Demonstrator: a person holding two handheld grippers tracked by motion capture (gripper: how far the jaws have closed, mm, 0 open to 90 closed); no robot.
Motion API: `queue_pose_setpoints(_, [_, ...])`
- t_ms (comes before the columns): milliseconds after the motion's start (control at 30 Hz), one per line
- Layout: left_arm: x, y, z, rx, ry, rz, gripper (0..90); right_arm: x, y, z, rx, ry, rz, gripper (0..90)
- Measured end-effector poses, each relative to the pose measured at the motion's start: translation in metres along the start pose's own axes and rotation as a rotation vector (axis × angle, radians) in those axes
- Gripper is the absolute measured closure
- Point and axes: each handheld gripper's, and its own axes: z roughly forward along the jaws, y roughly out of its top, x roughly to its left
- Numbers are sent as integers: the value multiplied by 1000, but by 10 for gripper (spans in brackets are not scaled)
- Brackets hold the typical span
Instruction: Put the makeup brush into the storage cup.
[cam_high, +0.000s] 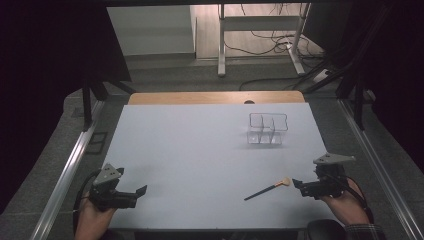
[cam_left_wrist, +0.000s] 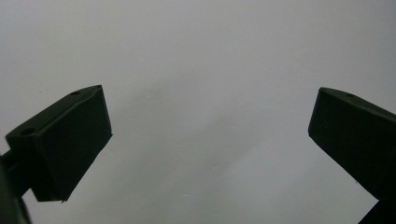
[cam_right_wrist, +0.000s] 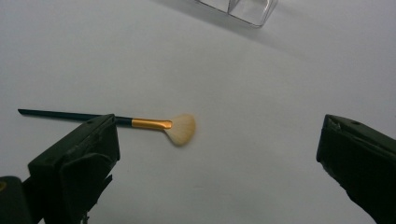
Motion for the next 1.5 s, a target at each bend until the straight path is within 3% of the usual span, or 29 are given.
queue_pose_setpoints(367, [0, 0, 1, 10, 1, 2, 0, -1, 4, 8, 59, 11, -26, 0])
queue_pose_setpoints(1500, [0, 0, 3, 26, -5, 10, 0, 34, 31, 48, 214, 131, -166, 10])
